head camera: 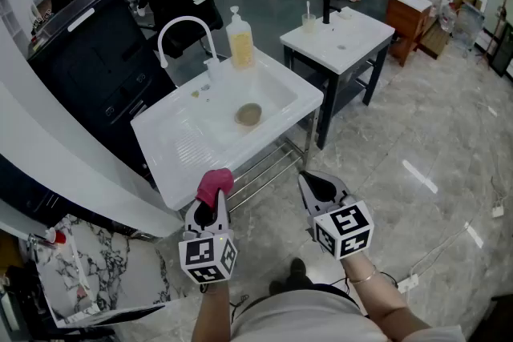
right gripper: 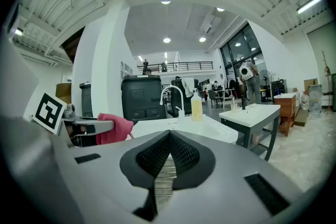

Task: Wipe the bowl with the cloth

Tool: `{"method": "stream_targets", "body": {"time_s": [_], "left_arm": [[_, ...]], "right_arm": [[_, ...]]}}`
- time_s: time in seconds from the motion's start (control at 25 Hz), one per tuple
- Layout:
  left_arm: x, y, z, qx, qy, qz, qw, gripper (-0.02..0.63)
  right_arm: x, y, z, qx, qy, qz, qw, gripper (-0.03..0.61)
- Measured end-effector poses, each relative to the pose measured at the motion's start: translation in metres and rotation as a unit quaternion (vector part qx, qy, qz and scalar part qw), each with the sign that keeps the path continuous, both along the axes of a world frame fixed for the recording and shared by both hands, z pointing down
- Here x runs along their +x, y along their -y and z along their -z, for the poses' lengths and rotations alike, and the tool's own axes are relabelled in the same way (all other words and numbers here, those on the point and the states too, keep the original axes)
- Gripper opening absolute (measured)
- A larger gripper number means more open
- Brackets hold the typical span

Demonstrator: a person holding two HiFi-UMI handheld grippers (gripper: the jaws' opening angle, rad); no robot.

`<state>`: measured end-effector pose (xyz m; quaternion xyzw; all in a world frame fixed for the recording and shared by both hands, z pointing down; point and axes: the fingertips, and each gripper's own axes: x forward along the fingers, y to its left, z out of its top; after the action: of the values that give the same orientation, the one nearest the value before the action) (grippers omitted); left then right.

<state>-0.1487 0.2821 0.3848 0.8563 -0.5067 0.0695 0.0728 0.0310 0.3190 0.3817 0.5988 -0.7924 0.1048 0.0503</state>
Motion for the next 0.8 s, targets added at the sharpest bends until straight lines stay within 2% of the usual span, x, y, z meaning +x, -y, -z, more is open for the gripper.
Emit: {"method": "stream_targets", "body": {"time_s": [0.2,0.52,0.64,0.72,0.8], "left_arm": [[0.011,0.01,0.005,0.0,0.001,0.006,1.0,0.061],[0.021,0.017,0.015,0.014,0.003,0.028,0.9995,0.061],[0.023,0.019,0.019,0.018,0.003,0.037,0.9992,0.061],[0.025,0.021,0.018,0.016,0.004,0.038,0.9992,0.061],[0.028,0.025,0.018,0.012,0.006,0.038,0.9992,0.061]], "right_arm": [[0.012,0.009,0.006,0.008,0.005,0.01,1.0,0.005],[0.028,0.025,0.031,0.061,0.019,0.022,0.998,0.007],[0.031,0.036,0.035,0.063,0.022,0.022,0.998,0.01],[0.031,0.044,0.034,0.055,0.027,0.029,0.998,0.069],[0.03,0.053,0.033,0.048,0.029,0.035,0.998,0.093]]}}
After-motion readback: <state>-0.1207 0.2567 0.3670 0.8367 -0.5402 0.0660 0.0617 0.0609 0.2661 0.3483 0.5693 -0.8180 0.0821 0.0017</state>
